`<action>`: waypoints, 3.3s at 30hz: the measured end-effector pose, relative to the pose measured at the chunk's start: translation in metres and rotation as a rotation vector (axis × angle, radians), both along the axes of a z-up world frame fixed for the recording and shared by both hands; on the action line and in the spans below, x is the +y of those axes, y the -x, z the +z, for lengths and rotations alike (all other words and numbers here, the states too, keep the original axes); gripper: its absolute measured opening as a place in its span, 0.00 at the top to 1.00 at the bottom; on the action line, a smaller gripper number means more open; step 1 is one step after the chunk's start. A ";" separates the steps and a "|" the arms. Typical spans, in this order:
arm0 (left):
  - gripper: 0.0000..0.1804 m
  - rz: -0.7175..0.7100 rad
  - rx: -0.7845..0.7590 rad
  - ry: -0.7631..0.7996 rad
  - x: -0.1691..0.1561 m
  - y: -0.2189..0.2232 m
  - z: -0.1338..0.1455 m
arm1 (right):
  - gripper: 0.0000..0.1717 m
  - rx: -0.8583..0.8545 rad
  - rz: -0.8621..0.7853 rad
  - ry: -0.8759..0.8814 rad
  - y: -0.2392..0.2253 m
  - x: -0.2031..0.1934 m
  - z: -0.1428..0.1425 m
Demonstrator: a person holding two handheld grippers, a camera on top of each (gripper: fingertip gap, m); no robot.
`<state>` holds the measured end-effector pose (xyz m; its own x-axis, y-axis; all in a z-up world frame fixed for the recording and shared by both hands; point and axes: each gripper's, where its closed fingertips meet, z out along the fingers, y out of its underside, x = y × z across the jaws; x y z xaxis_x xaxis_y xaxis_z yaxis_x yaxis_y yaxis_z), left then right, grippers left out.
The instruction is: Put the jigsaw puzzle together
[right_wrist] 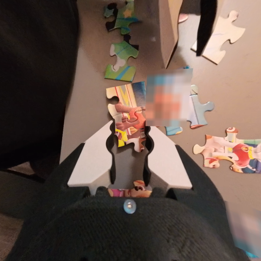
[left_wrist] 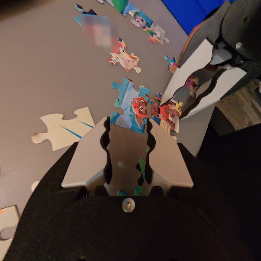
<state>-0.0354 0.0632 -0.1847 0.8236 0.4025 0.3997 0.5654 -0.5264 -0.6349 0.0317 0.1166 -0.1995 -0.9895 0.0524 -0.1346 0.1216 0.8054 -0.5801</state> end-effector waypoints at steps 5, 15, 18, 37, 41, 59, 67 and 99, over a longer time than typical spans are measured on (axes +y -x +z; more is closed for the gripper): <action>0.73 0.044 0.057 0.054 0.002 -0.003 -0.013 | 0.78 0.046 0.079 -0.007 0.009 0.002 -0.003; 0.74 0.074 0.157 0.158 0.000 0.005 -0.020 | 0.78 0.075 -0.002 0.050 0.014 0.003 0.004; 0.69 0.084 0.178 0.162 0.004 0.008 -0.019 | 0.79 0.089 -0.121 0.063 0.022 0.005 0.004; 0.62 0.125 0.279 0.222 0.002 0.015 -0.017 | 0.82 0.144 -0.332 0.057 0.019 -0.002 0.002; 0.63 0.123 0.265 0.219 0.000 0.013 -0.018 | 0.82 0.127 -0.318 0.088 0.012 -0.009 0.003; 0.63 0.120 0.254 0.226 0.002 0.010 -0.027 | 0.89 0.100 -0.350 0.089 0.012 -0.042 -0.005; 0.63 0.122 0.261 0.225 0.002 0.010 -0.027 | 0.93 0.090 -0.430 0.074 0.002 -0.026 -0.007; 0.61 0.099 0.284 0.199 0.010 -0.001 -0.016 | 0.93 0.182 -0.643 0.076 0.033 0.012 -0.005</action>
<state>-0.0346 0.0733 -0.2011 0.8436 0.5329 0.0660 0.4356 -0.6074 -0.6643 -0.0008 0.1287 -0.2050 -0.7720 0.6356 0.0046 0.4584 0.5618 -0.6887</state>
